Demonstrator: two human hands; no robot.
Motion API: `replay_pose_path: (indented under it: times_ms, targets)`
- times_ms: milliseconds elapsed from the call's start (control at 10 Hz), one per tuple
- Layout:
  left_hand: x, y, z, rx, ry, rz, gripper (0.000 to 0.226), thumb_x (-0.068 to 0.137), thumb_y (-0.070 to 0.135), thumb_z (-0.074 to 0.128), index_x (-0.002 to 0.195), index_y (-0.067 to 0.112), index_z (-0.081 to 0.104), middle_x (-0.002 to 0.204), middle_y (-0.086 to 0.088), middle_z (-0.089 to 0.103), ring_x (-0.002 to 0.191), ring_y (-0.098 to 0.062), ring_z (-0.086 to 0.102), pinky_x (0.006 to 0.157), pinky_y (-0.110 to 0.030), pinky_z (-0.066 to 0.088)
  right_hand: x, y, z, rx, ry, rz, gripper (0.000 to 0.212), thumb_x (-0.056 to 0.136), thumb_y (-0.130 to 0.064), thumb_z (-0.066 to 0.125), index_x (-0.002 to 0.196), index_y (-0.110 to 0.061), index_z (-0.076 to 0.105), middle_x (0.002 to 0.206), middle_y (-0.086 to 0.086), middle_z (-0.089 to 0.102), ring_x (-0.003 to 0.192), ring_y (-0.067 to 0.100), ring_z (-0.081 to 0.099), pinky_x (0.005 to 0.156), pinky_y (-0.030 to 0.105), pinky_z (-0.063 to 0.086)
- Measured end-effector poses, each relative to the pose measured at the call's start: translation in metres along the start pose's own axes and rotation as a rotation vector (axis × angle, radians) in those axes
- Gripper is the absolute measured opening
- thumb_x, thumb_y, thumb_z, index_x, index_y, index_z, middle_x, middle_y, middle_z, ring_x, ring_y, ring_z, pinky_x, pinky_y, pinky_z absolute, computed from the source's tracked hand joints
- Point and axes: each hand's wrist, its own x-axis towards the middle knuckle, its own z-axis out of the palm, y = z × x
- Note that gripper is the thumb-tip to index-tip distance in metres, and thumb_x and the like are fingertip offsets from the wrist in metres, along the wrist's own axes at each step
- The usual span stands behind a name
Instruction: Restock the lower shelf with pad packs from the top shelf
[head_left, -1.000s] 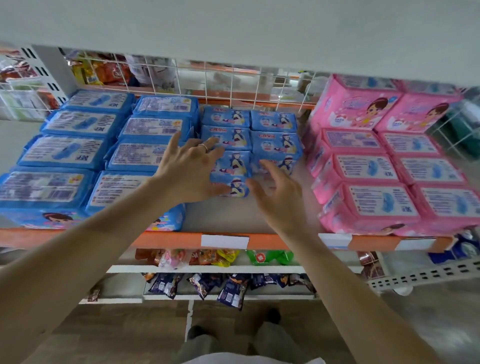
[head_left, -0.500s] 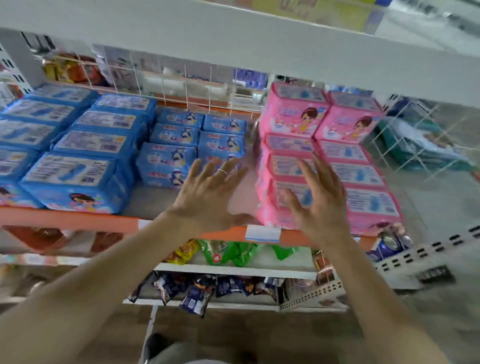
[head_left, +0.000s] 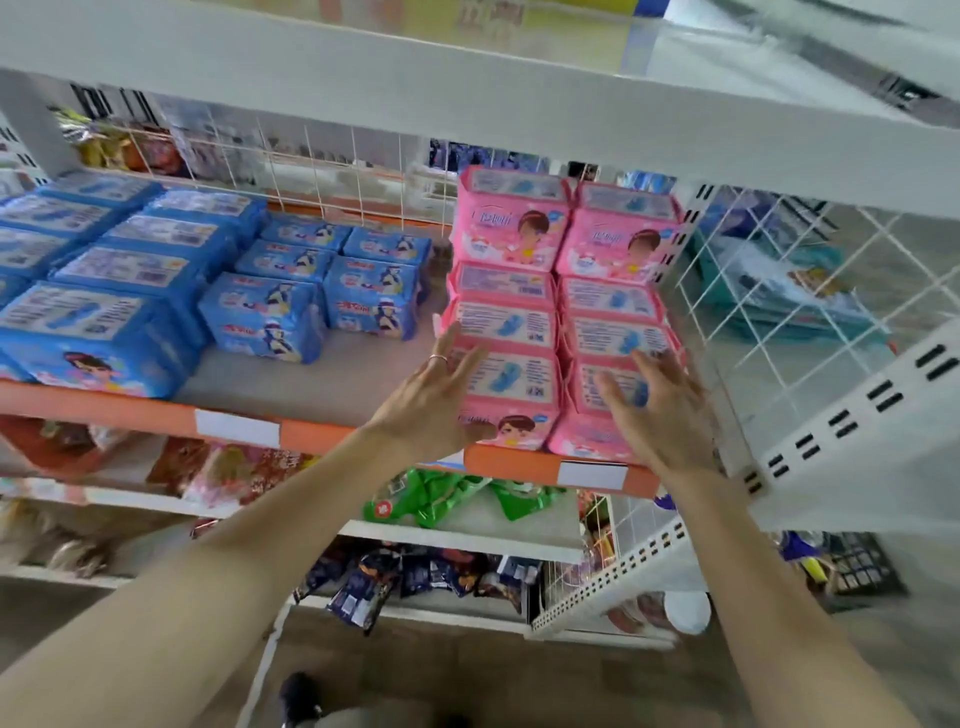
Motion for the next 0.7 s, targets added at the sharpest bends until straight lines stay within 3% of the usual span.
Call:
replay_pose_path:
  times_ms: [100,200,300,400,500,600,700]
  targets:
    - [0.004,0.006,0.000,0.006,-0.015,-0.004,0.108,0.083,0.045,0.076,0.159,0.022,0.003,0.164,-0.020,-0.016,0.143,-0.039,0.035,0.113,-0.050,0.034,-0.003,-0.009,0.001,-0.015,0.057,-0.075,0.078,0.088,-0.082,0.024,0.152,-0.036,0.031,0.164,0.001,0.018,0.151,0.027,0.014,0.121,0.049,0.006]
    - [0.001,0.006,-0.003,-0.007,-0.009,-0.008,0.105,0.083,0.044,0.076,0.159,0.026,0.005,0.164,-0.018,-0.016,0.141,-0.041,0.037,0.112,-0.054,0.035,-0.002,-0.008,0.003,-0.041,0.048,-0.109,0.083,0.086,-0.084,0.015,0.151,-0.035,0.032,0.164,0.001,0.021,0.151,0.025,0.016,0.123,0.050,0.005]
    - [-0.001,0.005,-0.006,0.018,-0.010,-0.005,0.106,0.081,0.057,0.072,0.158,0.031,0.003,0.165,-0.013,-0.013,0.145,-0.042,0.029,0.114,-0.059,0.035,-0.003,-0.006,-0.002,-0.027,0.020,-0.106,0.087,0.084,-0.087,0.012,0.153,-0.036,0.026,0.165,0.000,0.017,0.152,0.025,0.012,0.123,0.052,0.004]
    - [-0.004,0.010,-0.014,0.180,0.008,-0.044,0.102,0.081,0.078,0.052,0.156,0.032,0.001,0.167,-0.006,-0.007,0.152,-0.035,0.009,0.115,-0.062,0.030,-0.008,-0.007,-0.010,-0.064,0.014,-0.087,0.085,0.085,-0.087,0.013,0.154,-0.039,0.021,0.166,-0.001,0.010,0.153,0.029,0.005,0.121,0.057,0.002]
    - [-0.009,0.010,-0.021,0.277,0.046,-0.067,0.103,0.079,0.089,0.034,0.157,0.030,0.001,0.167,-0.004,-0.007,0.153,-0.034,0.003,0.118,-0.061,0.022,-0.013,-0.015,-0.017,-0.115,0.004,-0.075,0.082,0.085,-0.086,0.013,0.154,-0.042,0.018,0.167,-0.006,0.000,0.152,0.034,-0.008,0.120,0.061,-0.003]
    - [-0.012,0.010,-0.029,0.331,0.089,-0.053,0.104,0.077,0.092,0.020,0.157,0.027,0.007,0.168,-0.003,-0.001,0.153,-0.031,0.009,0.117,-0.058,0.025,-0.022,-0.031,-0.023,-0.123,-0.009,-0.103,0.082,0.084,-0.084,0.015,0.154,-0.041,0.016,0.166,-0.005,-0.007,0.152,0.030,-0.014,0.120,0.057,-0.005]
    - [-0.016,0.012,-0.038,0.334,0.121,-0.058,0.102,0.081,0.087,0.025,0.158,0.023,0.009,0.168,0.000,0.003,0.153,-0.027,0.010,0.118,-0.054,0.026,-0.025,-0.051,-0.025,-0.116,-0.002,-0.168,0.089,0.079,-0.087,0.013,0.155,-0.041,0.012,0.163,-0.007,-0.021,0.151,0.028,-0.017,0.119,0.057,-0.006]
